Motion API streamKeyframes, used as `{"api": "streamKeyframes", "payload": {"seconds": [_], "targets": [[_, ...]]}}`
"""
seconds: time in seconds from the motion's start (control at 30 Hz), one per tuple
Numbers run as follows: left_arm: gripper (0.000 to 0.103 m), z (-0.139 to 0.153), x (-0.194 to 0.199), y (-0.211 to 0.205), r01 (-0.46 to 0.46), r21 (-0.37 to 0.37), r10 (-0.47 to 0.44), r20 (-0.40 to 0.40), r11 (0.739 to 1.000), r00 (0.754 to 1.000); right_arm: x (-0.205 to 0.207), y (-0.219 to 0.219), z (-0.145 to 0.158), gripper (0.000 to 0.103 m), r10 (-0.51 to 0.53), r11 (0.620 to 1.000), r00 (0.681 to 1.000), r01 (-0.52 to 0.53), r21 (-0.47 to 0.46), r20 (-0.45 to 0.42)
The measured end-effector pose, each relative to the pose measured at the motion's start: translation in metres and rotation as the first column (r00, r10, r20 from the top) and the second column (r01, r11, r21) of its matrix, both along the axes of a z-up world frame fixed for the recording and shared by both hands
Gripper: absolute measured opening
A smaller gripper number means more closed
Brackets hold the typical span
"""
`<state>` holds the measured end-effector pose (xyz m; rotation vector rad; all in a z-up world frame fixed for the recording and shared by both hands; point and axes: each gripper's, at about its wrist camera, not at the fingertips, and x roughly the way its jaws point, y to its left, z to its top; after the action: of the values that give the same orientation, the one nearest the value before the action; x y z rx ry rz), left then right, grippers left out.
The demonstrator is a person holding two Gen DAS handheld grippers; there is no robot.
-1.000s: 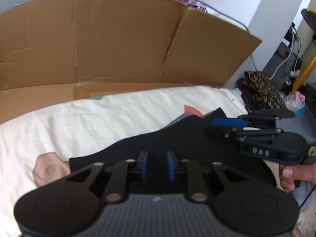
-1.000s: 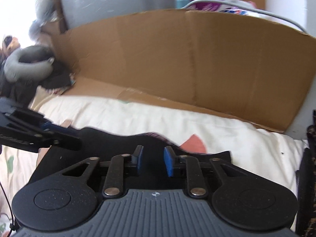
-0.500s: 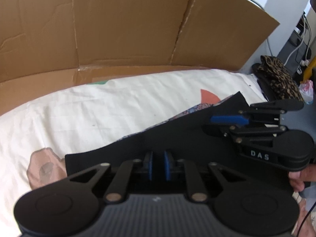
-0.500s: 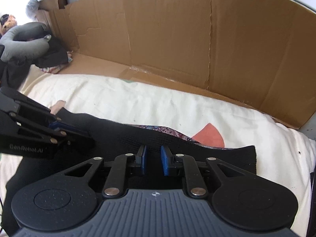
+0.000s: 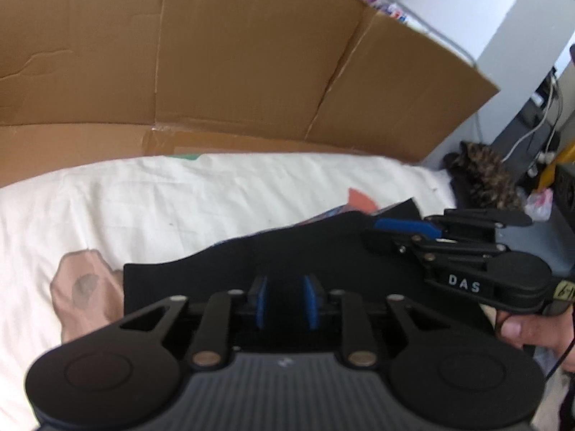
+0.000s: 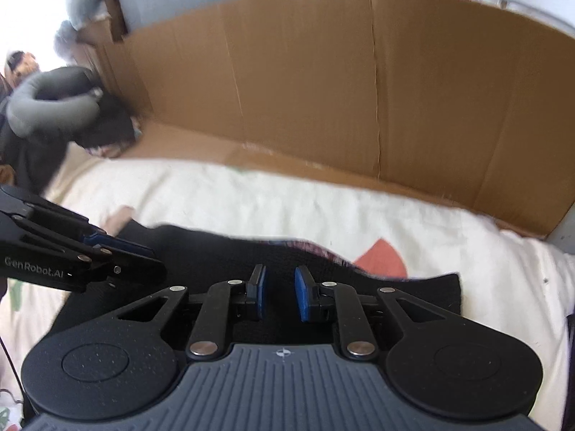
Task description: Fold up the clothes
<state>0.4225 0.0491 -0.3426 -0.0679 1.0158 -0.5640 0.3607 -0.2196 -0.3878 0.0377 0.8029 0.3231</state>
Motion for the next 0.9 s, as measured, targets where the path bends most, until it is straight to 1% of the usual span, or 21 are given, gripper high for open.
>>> {"api": "streamKeyframes", "payload": {"seconds": [0.13, 0.23, 0.33, 0.37, 0.47, 0.53, 0.63, 0.8, 0.9], "targets": [[0.029, 0.014, -0.010, 0.000, 0.037, -0.022, -0.036, 0.021, 0.999, 0.999, -0.015, -0.004, 0.019, 0.023, 0.026, 0.999, 0.999, -0.027, 0.028, 0.035], [0.031, 0.017, -0.021, -0.004, 0.074, -0.017, -0.073, 0.030, 0.997, 0.997, -0.030, -0.004, 0.021, 0.023, 0.050, 0.998, 0.998, -0.051, 0.030, 0.030], [0.031, 0.011, -0.037, -0.012, 0.130, 0.004, -0.130, 0.028, 0.991, 0.991, -0.048, -0.002, 0.016, 0.023, 0.074, 0.997, 0.997, -0.074, 0.004, 0.016], [0.033, 0.006, -0.041, -0.014, 0.148, 0.011, -0.148, 0.020, 0.989, 0.989, -0.053, -0.002, 0.014, 0.023, 0.078, 0.997, 0.997, -0.078, -0.003, 0.010], [0.033, -0.012, -0.049, -0.019, 0.181, 0.046, -0.181, -0.015, 0.982, 0.983, -0.070, -0.005, 0.005, 0.023, 0.064, 0.998, 0.998, -0.064, -0.001, -0.018], [0.033, -0.022, -0.051, -0.019, 0.190, 0.084, -0.188, -0.032, 0.978, 0.982, -0.080, -0.006, -0.002, 0.023, 0.075, 0.997, 0.997, -0.076, -0.026, -0.033], [0.033, -0.030, -0.052, -0.014, 0.191, 0.101, -0.188, -0.039, 0.976, 0.981, -0.094, -0.013, -0.011, 0.023, 0.077, 0.996, 0.995, -0.080, -0.042, -0.058], [0.033, -0.032, -0.054, -0.002, 0.188, 0.121, -0.184, -0.037, 0.975, 0.982, -0.119, -0.030, -0.019, 0.023, 0.066, 0.995, 0.995, -0.071, -0.065, -0.081], [0.033, -0.032, -0.055, 0.004, 0.175, 0.138, -0.170, -0.052, 0.975, 0.984, -0.130, -0.042, -0.019, 0.023, 0.057, 0.995, 0.994, -0.064, -0.077, -0.096]]}}
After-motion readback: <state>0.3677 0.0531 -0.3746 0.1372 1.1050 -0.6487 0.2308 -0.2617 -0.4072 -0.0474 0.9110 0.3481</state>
